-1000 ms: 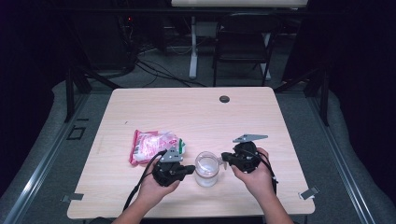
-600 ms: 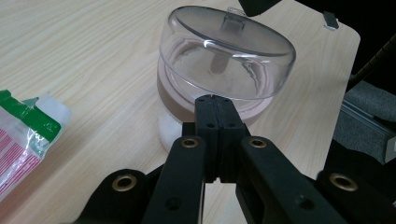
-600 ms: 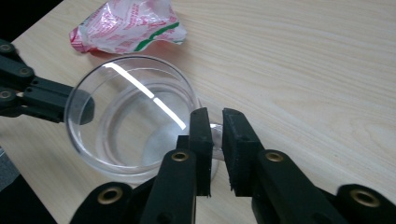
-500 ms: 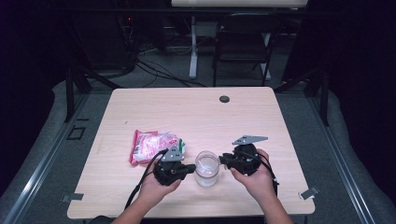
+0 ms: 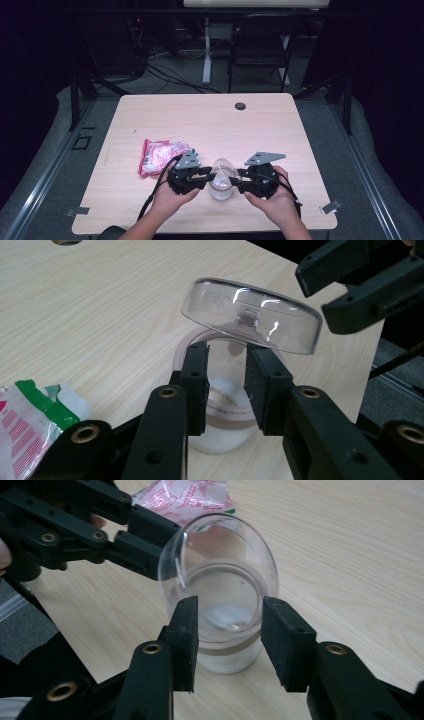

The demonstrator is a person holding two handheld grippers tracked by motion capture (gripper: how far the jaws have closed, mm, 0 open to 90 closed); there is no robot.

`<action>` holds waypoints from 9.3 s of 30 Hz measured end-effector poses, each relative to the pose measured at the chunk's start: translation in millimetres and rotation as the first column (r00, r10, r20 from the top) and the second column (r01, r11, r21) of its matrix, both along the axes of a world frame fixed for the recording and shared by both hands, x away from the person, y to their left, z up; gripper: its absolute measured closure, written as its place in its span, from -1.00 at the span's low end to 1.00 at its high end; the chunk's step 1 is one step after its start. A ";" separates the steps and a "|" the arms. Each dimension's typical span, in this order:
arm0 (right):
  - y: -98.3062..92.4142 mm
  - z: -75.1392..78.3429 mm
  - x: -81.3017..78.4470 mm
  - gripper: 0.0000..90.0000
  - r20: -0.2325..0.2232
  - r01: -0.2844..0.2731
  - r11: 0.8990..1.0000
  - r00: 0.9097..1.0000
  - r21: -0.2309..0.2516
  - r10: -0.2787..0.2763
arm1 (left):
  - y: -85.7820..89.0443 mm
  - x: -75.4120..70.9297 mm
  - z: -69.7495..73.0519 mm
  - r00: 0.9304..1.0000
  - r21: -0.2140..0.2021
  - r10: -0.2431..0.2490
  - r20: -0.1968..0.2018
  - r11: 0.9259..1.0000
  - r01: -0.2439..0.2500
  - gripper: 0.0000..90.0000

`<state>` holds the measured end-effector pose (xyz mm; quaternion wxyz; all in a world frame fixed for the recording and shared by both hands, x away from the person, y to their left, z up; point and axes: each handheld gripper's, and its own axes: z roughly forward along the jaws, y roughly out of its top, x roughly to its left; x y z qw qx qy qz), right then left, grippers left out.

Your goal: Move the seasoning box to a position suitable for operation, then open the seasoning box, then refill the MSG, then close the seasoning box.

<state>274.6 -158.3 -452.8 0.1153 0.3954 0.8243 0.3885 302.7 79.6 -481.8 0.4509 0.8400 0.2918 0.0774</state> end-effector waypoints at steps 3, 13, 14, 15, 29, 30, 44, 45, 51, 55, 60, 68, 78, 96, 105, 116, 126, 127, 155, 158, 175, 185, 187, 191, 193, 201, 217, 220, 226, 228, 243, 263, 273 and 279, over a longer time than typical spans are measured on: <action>2.3 0.6 -2.3 0.23 0.012 -0.006 1.000 1.000 -0.005 0.006 | -0.6 0.9 1.2 1.000 -0.008 0.002 0.010 1.000 -0.002 0.50; 10.6 -4.3 -3.4 0.08 0.020 -0.022 0.998 1.000 -0.065 0.023 | -2.2 -1.0 5.8 1.000 -0.026 0.004 0.030 1.000 -0.003 0.36; 11.3 -5.3 -3.3 0.08 0.021 -0.018 0.998 1.000 -0.064 0.019 | -2.1 -1.0 5.9 0.999 -0.024 0.002 0.033 1.000 -0.002 0.36; 11.7 -5.9 -3.1 0.08 0.018 -0.015 0.998 1.000 -0.067 0.016 | -2.2 -1.1 5.8 0.999 -0.024 0.002 0.033 1.000 -0.001 0.36; 9.7 -6.5 -2.2 0.19 0.015 -0.009 0.998 1.000 -0.061 0.010 | -1.8 1.7 0.7 1.000 -0.015 0.009 0.018 1.000 -0.009 0.33; 9.5 -6.4 -2.2 0.19 0.016 -0.008 0.998 1.000 -0.059 0.009 | -1.8 2.4 -0.4 1.000 -0.012 0.008 0.016 1.000 -0.008 0.33; 6.8 -4.7 -2.3 0.22 0.015 -0.004 0.999 1.000 -0.042 0.004 | -4.8 9.7 -19.4 0.999 0.026 0.036 -0.022 0.999 -0.035 0.32; 6.5 -4.6 -2.2 0.22 0.015 -0.004 0.999 1.000 -0.042 0.005 | -4.9 10.2 -20.3 0.999 0.031 0.036 -0.019 0.999 -0.035 0.34; 4.6 -3.9 -1.7 0.24 0.015 -0.006 0.999 1.000 -0.034 0.007 | -5.7 9.9 -24.2 0.999 0.057 0.037 -0.018 0.998 -0.036 0.46; 1.7 -2.6 -1.4 0.27 0.009 -0.001 1.000 1.000 -0.020 0.001 | -4.9 10.3 -24.4 0.999 0.055 0.033 -0.015 0.998 -0.032 0.50; -1.7 -1.1 -0.9 0.29 0.008 0.009 1.000 1.000 -0.007 -0.009 | -5.1 9.5 -24.7 0.999 0.056 0.037 0.000 0.998 -0.037 0.52; -16.0 0.7 3.3 0.40 0.024 0.057 0.998 0.998 -0.016 -0.057 | -4.5 9.8 -24.8 0.999 0.056 0.035 0.005 0.998 -0.035 0.53; -22.5 -6.6 9.5 0.42 0.007 0.104 0.994 0.995 -0.016 -0.103 | -4.1 9.8 -24.6 1.000 0.056 0.031 -0.001 0.998 -0.031 0.54; -17.1 -20.2 16.6 0.40 -0.013 0.108 0.994 0.994 -0.002 -0.108 | -2.9 9.0 -25.0 0.999 0.031 0.044 -0.004 0.999 -0.044 0.38; -19.5 -24.3 26.4 0.50 -0.013 0.122 0.992 0.993 0.029 -0.121 | 11.4 7.9 -19.8 0.997 -0.001 0.079 0.015 0.997 -0.079 0.31; -25.4 -26.3 46.9 0.57 -0.023 0.112 0.991 0.994 0.076 -0.111 | 39.8 6.3 -16.6 0.986 -0.021 0.168 0.019 0.986 -0.168 0.29; -31.9 -25.1 63.2 0.59 -0.032 0.115 0.987 0.993 0.114 -0.112 | 64.8 7.3 -15.2 0.972 -0.029 0.234 0.032 0.972 -0.233 0.23; -31.3 -25.5 64.5 0.60 -0.030 0.119 0.986 0.993 0.120 -0.117 | 65.9 7.2 -15.3 0.970 -0.028 0.240 0.029 0.971 -0.239 0.23; -35.2 -13.6 53.3 0.26 0.034 0.102 0.987 0.994 0.122 -0.107 | 90.3 24.3 -15.7 0.955 -0.029 0.294 0.045 0.956 -0.293 0.14; -37.6 -8.3 48.4 0.24 0.047 0.111 0.986 0.992 0.122 -0.117 | 91.0 26.3 -14.8 0.955 -0.026 0.292 0.053 0.956 -0.291 0.14; -50.5 3.9 32.6 0.21 0.066 0.160 0.978 0.983 0.135 -0.170 | 75.8 35.9 -23.8 0.968 0.109 0.244 0.058 0.962 -0.249 0.03; -53.1 2.3 28.5 0.20 0.063 0.169 0.978 0.982 0.120 -0.177 | 59.9 38.8 -37.7 0.968 0.205 0.225 0.115 0.948 -0.245 -0.08; -53.6 2.2 27.6 0.20 0.065 0.172 0.977 0.981 0.124 -0.181 | 57.6 38.9 -39.3 0.969 0.213 0.215 0.126 0.948 -0.238 -0.10; -54.7 1.8 26.5 0.20 0.064 0.177 0.976 0.980 0.123 -0.186 | 54.2 39.7 -43.1 0.970 0.242 0.203 0.136 0.942 -0.231 -0.12; -55.0 1.7 25.8 0.20 0.063 0.178 0.976 0.980 0.123 -0.187 | 53.4 40.8 -45.4 0.970 0.240 0.203 0.135 0.943 -0.231 -0.14; -55.3 0.6 26.1 0.20 0.059 0.174 0.978 0.982 0.118 -0.181 | 47.5 40.5 -51.1 0.973 0.276 0.179 0.146 0.937 -0.214 -0.16; -52.8 -2.6 25.2 0.19 0.058 0.177 0.978 0.981 0.110 -0.184 | 42.9 49.8 -68.0 0.965 0.348 0.198 0.173 0.904 -0.248 -0.17; -53.1 -3.8 25.5 0.19 0.056 0.177 0.979 0.982 0.102 -0.183 | 41.5 51.4 -70.3 0.963 0.363 0.196 0.184 0.897 -0.252 -0.15; -53.7 -5.1 25.4 0.19 0.055 0.183 0.977 0.980 0.106 -0.190 | 37.9 54.6 -76.0 0.952 0.407 0.195 0.238 0.869 -0.280 -0.09; -53.8 -5.3 25.0 0.19 0.055 0.184 0.977 0.980 0.104 -0.191 | 37.5 55.5 -77.0 0.949 0.410 0.196 0.246 0.866 -0.285 -0.07; -55.5 -6.7 22.7 0.19 0.056 0.196 0.975 0.978 0.101 -0.202 | 46.5 67.5 -78.9 0.935 0.386 0.272 0.228 0.856 -0.344 0.51; -59.0 -6.9 21.7 0.20 0.054 0.204 0.974 0.976 0.103 -0.210 | 75.1 72.5 -56.7 0.909 0.281 0.387 0.152 0.865 -0.415 0.98; -59.8 -6.9 22.2 0.19 0.056 0.203 0.974 0.976 0.103 -0.210 | 102.3 67.2 -35.4 0.884 0.192 0.447 0.137 0.863 -0.467 1.00; -60.5 -6.3 22.0 0.19 0.057 0.205 0.972 0.976 0.113 -0.212 | 117.8 63.5 -22.9 0.862 0.142 0.484 0.149 0.852 -0.503 1.00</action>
